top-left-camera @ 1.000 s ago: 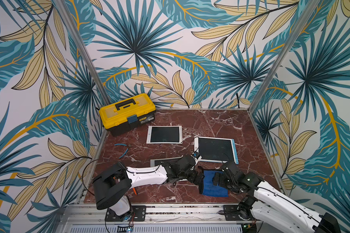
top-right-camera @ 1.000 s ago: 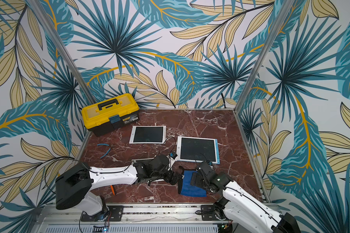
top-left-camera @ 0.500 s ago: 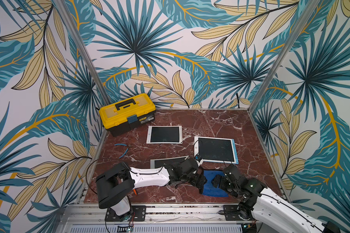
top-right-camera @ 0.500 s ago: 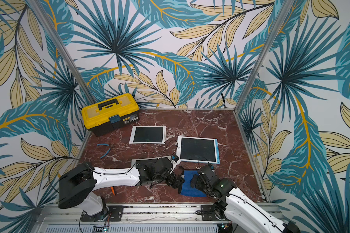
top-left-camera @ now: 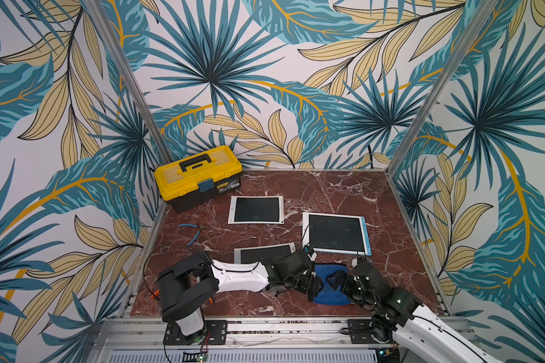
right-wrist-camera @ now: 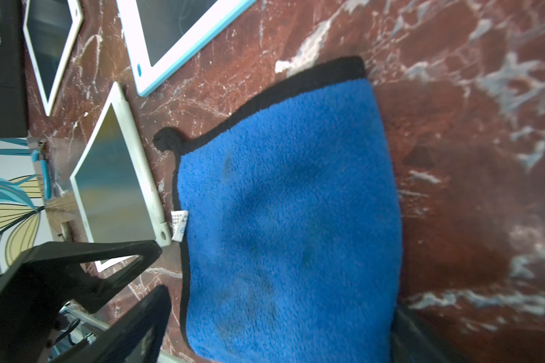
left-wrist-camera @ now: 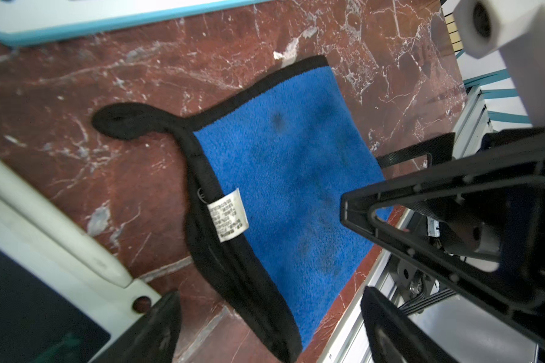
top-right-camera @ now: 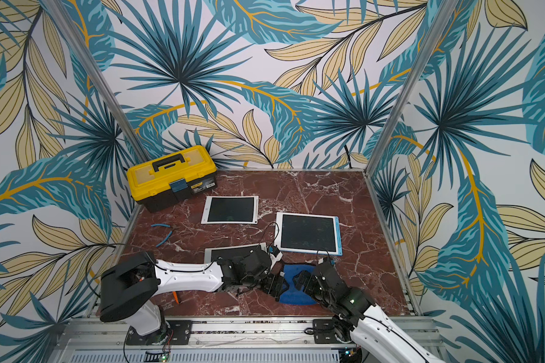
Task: Wipe the drawing tablet
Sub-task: Pick up the cleaning item at the center of the board.
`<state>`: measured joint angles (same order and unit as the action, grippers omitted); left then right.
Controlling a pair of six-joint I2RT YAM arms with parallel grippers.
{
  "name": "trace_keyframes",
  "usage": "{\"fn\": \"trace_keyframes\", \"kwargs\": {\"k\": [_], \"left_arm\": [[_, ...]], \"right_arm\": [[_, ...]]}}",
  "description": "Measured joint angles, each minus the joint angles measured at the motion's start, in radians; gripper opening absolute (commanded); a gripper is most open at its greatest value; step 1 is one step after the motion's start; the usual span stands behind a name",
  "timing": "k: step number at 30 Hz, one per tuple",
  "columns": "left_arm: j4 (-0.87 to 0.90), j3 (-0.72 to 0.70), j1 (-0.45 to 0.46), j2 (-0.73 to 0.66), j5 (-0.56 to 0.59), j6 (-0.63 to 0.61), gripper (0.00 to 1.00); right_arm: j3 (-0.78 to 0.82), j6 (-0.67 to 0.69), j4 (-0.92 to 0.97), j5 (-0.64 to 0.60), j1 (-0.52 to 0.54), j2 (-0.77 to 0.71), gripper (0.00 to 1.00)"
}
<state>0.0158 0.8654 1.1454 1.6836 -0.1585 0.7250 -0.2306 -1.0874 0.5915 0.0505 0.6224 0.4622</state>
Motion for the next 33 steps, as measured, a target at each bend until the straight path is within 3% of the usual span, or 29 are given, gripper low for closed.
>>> {"fn": "trace_keyframes", "kwargs": {"k": [4,8,17,26,33], "left_arm": [[-0.005,0.011,0.015,0.021,-0.008,0.025,0.9],[-0.019,0.031,0.023,0.058,-0.023,0.042,0.82],[-0.037,0.054,0.024,0.115,-0.042,0.055,0.48],[-0.042,0.054,0.022,0.117,-0.048,0.055,0.35],[-0.057,0.019,-0.018,0.117,-0.064,0.048,0.08]], "right_arm": [[0.006,-0.023,0.043,0.019,0.0,-0.06,0.99],[0.006,-0.032,0.116,0.026,0.0,-0.124,0.99],[0.001,-0.035,0.19,0.037,0.0,-0.179,0.99],[0.0,-0.035,0.189,0.037,0.0,-0.175,0.99],[0.002,-0.046,0.2,0.038,0.0,-0.195,0.99]]}}
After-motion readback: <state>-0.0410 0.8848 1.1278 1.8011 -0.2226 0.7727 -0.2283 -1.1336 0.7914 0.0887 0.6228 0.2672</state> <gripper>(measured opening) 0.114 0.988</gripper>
